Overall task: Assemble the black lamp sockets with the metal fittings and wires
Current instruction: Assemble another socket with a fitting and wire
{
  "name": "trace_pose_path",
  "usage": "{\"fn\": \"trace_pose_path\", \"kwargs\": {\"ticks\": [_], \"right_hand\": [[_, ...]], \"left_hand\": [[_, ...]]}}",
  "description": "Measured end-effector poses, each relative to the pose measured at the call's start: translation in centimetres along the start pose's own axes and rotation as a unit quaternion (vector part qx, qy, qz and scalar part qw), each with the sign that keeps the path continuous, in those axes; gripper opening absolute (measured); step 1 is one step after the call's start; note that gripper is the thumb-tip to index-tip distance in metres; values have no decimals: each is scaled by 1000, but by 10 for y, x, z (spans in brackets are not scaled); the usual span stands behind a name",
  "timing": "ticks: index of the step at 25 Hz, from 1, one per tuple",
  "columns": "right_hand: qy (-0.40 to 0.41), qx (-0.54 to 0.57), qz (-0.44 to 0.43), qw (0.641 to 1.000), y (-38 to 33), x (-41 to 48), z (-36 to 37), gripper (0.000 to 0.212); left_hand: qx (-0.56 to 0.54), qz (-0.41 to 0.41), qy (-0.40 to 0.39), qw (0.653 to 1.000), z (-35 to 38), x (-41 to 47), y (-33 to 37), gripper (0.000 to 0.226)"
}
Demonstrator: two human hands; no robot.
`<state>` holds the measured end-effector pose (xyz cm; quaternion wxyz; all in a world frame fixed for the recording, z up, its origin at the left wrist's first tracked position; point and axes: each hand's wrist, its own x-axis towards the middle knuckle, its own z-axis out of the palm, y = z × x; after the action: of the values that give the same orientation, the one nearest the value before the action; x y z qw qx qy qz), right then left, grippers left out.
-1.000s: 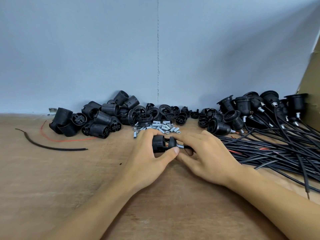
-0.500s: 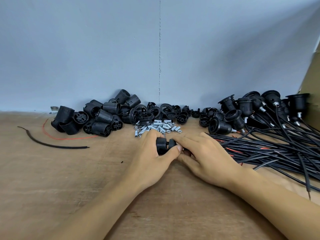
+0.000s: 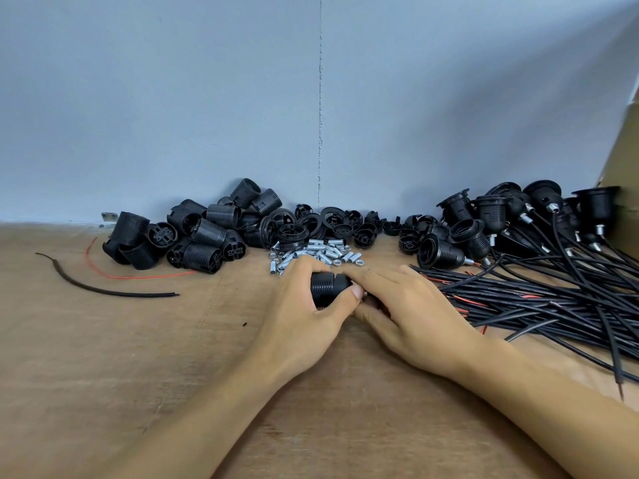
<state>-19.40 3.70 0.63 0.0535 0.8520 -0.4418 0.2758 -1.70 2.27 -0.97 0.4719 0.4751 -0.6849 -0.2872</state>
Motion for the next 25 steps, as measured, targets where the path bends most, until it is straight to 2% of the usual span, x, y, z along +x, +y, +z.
{"fn": "trace_pose_path", "kwargs": {"ticks": [6, 12, 18, 21, 25], "right_hand": [[2, 9, 29, 1000, 0, 0, 3, 42], [36, -23, -1, 999, -1, -1, 3, 44], [23, -12, 16, 1000, -3, -2, 4, 50], [16, -2, 35, 999, -5, -1, 4, 47], [1, 19, 40, 999, -6, -1, 5, 50]], "left_hand": [[-37, 7, 11, 999, 0, 2, -1, 35], [-37, -56, 15, 998, 1, 4, 5, 64], [-4, -62, -10, 998, -1, 6, 8, 43], [41, -41, 7, 998, 2, 8, 5, 24], [70, -1, 33, 997, 5, 8, 3, 14]]}}
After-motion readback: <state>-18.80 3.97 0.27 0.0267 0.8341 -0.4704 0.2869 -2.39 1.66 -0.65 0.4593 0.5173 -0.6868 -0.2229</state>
